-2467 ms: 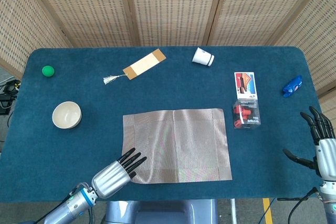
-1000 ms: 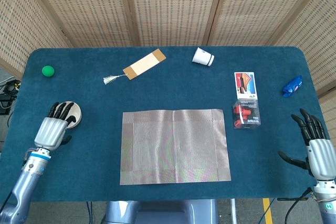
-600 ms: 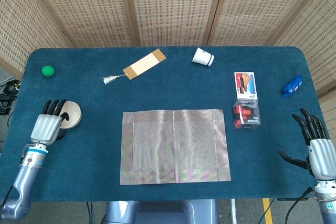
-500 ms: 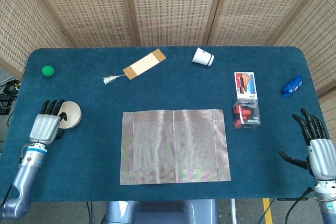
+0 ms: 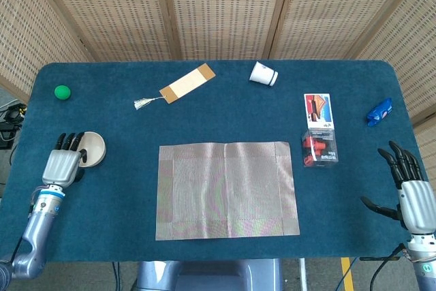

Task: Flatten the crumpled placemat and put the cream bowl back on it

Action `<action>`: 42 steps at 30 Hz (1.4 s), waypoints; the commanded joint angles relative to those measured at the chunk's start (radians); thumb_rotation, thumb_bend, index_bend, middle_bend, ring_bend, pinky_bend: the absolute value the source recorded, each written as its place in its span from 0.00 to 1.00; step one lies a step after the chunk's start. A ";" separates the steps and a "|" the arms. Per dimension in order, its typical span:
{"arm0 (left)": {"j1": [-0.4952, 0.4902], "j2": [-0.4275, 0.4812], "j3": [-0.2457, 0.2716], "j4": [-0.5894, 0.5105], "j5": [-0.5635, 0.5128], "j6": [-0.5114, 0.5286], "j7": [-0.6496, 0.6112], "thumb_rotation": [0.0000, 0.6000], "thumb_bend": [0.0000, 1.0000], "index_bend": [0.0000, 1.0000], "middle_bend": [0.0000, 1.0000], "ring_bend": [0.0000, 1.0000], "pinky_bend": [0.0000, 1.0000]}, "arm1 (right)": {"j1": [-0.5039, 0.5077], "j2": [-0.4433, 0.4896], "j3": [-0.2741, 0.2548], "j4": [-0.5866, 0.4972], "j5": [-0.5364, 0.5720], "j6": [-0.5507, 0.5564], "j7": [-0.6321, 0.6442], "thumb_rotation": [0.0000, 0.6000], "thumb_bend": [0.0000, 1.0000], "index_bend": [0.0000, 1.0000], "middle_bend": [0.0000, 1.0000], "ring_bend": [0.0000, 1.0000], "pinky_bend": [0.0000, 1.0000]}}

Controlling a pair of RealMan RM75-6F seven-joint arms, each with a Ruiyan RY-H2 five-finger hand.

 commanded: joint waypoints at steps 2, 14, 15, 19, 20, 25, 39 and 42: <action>-0.009 -0.029 -0.007 0.028 -0.004 -0.011 0.005 1.00 0.39 0.53 0.00 0.00 0.00 | -0.001 0.000 0.000 0.000 -0.002 0.003 0.003 1.00 0.26 0.14 0.00 0.00 0.00; -0.004 -0.045 -0.004 0.039 0.027 0.020 -0.001 1.00 0.62 0.70 0.00 0.00 0.00 | -0.003 0.002 -0.001 -0.001 -0.009 0.013 0.007 1.00 0.26 0.14 0.00 0.00 0.00; -0.003 -0.042 -0.003 0.034 0.031 0.024 -0.003 1.00 0.62 0.71 0.00 0.00 0.00 | -0.003 0.002 -0.001 -0.001 -0.009 0.012 0.008 1.00 0.26 0.14 0.00 0.00 0.00; 0.001 -0.026 -0.004 0.002 0.051 0.050 -0.010 1.00 0.62 0.71 0.00 0.00 0.00 | -0.003 0.003 -0.002 -0.001 -0.010 0.012 0.008 1.00 0.26 0.14 0.00 0.00 0.00; 0.001 -0.022 -0.006 -0.008 0.057 0.058 -0.011 1.00 0.62 0.71 0.00 0.00 0.00 | -0.003 0.003 -0.002 -0.002 -0.010 0.012 0.009 1.00 0.26 0.14 0.00 0.00 0.00; -0.010 0.004 -0.020 -0.092 0.093 0.101 -0.001 1.00 0.62 0.72 0.00 0.00 0.00 | -0.004 0.005 -0.001 -0.003 -0.010 0.015 0.015 1.00 0.26 0.14 0.00 0.00 0.00; -0.115 -0.049 -0.058 -0.341 0.153 0.093 0.177 1.00 0.62 0.73 0.00 0.00 0.00 | -0.005 0.020 0.007 -0.006 0.005 0.013 0.045 1.00 0.26 0.14 0.00 0.00 0.00; -0.173 -0.148 -0.053 -0.371 0.168 0.040 0.248 1.00 0.61 0.73 0.00 0.00 0.00 | -0.005 0.025 0.011 -0.005 0.014 0.011 0.061 1.00 0.26 0.14 0.00 0.00 0.00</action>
